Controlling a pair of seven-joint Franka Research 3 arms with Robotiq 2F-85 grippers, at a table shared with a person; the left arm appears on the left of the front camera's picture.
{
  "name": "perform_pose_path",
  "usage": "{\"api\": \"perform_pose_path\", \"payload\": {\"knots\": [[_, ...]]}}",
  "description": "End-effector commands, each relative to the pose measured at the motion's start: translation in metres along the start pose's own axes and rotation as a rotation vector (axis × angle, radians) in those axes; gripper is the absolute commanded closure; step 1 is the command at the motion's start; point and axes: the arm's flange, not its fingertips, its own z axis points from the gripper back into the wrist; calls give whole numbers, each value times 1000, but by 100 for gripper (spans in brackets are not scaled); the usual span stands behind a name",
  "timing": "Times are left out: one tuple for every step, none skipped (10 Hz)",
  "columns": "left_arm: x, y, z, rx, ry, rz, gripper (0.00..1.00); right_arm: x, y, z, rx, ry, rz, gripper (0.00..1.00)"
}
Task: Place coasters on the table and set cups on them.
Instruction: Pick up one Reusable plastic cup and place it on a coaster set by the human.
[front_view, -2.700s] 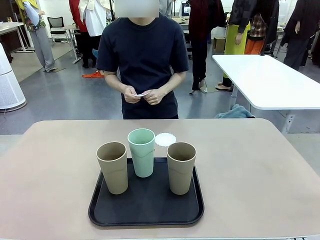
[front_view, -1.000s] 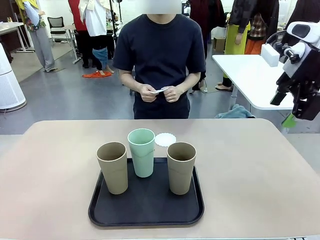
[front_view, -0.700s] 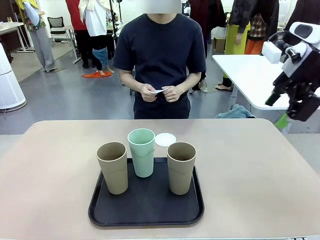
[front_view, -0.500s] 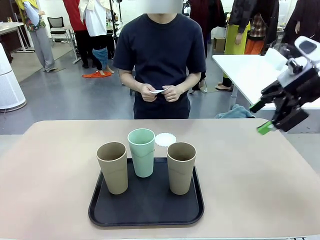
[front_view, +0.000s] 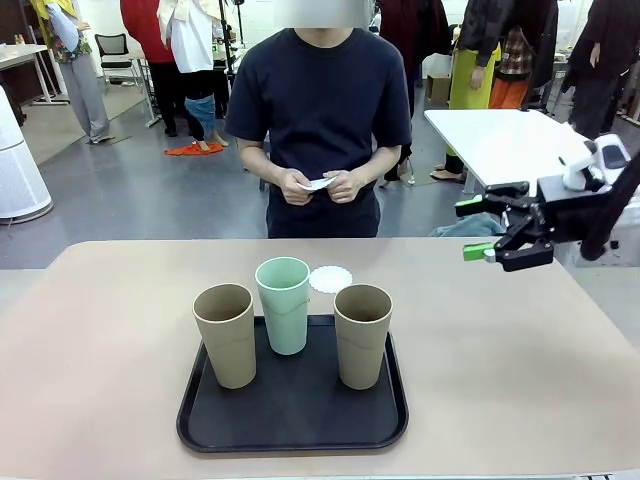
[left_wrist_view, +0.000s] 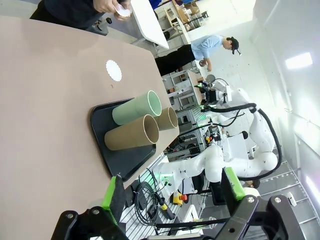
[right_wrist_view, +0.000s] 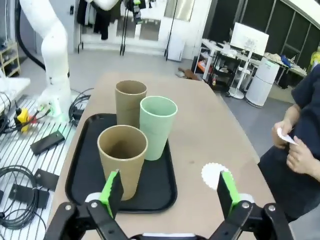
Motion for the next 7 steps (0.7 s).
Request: {"api": "perform_pose_path", "payload": {"knots": [[0,-2,2,-15,-7,-1,0,-34,26,-21,25,20,-84,0],[0,-2,2,-15,-7,-1,0,-38,30,-25,52,27,-111,0],[0,-2,2,-15,-7,-1,0,-40,32,-25,53,30,-119,0],[0,-2,2,-15,-7,-1,0,-39,32,-25,56,26,-124,0],[0,-2,2,-15,-7,-1,0,-33,35,-19,79,58,-117,0],[0,-2,2,-15,-7,-1,0,-51,6,-28,68,34,-131,0],[0,-2,2,-15,-7,-1,0,-51,6,-28,68,34,-131,0]]}}
